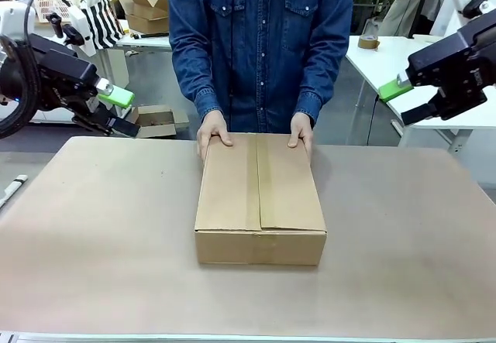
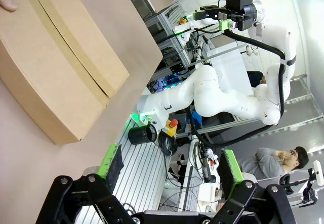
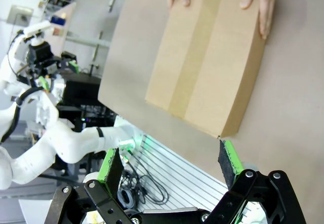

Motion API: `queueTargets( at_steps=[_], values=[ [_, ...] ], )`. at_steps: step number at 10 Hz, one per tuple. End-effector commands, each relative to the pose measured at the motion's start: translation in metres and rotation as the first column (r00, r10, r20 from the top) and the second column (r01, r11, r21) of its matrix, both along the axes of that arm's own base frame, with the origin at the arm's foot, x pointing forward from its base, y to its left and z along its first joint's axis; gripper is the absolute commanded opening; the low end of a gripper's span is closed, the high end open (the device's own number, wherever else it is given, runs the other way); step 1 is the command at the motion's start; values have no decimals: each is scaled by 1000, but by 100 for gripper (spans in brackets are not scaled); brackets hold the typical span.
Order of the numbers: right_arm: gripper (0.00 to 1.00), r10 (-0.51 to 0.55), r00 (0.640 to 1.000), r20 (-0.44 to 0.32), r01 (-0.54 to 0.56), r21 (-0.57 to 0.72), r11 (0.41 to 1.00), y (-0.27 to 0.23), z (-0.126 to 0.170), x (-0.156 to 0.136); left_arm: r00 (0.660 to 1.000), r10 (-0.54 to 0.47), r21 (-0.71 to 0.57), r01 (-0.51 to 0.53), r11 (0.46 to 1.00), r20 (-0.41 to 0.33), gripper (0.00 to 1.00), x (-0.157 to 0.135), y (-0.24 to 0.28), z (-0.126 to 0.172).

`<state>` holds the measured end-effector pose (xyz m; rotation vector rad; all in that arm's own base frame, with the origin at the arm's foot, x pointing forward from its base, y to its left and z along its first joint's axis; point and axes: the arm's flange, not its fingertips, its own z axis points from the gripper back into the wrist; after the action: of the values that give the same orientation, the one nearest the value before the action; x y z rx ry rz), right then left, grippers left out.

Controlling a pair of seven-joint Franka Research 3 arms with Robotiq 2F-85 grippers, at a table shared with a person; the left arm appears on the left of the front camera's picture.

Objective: Pack the gift set into the box.
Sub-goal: Press and hold the closed box until the human finishes sealing it.

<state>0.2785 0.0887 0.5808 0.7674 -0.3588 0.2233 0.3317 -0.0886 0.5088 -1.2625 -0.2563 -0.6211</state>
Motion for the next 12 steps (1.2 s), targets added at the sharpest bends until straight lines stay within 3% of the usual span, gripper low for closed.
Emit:
queueTargets(
  at_steps=[1,12],
  values=[
    [100,23,1000,16,-24,22,999,-1,-2,2,1000,12,-23,-12,1000,-9,100,-1,-3,2],
    [100,23,1000,16,-24,22,999,-1,-2,2,1000,12,-23,-12,1000,-9,100,-1,-3,2]
  ],
)
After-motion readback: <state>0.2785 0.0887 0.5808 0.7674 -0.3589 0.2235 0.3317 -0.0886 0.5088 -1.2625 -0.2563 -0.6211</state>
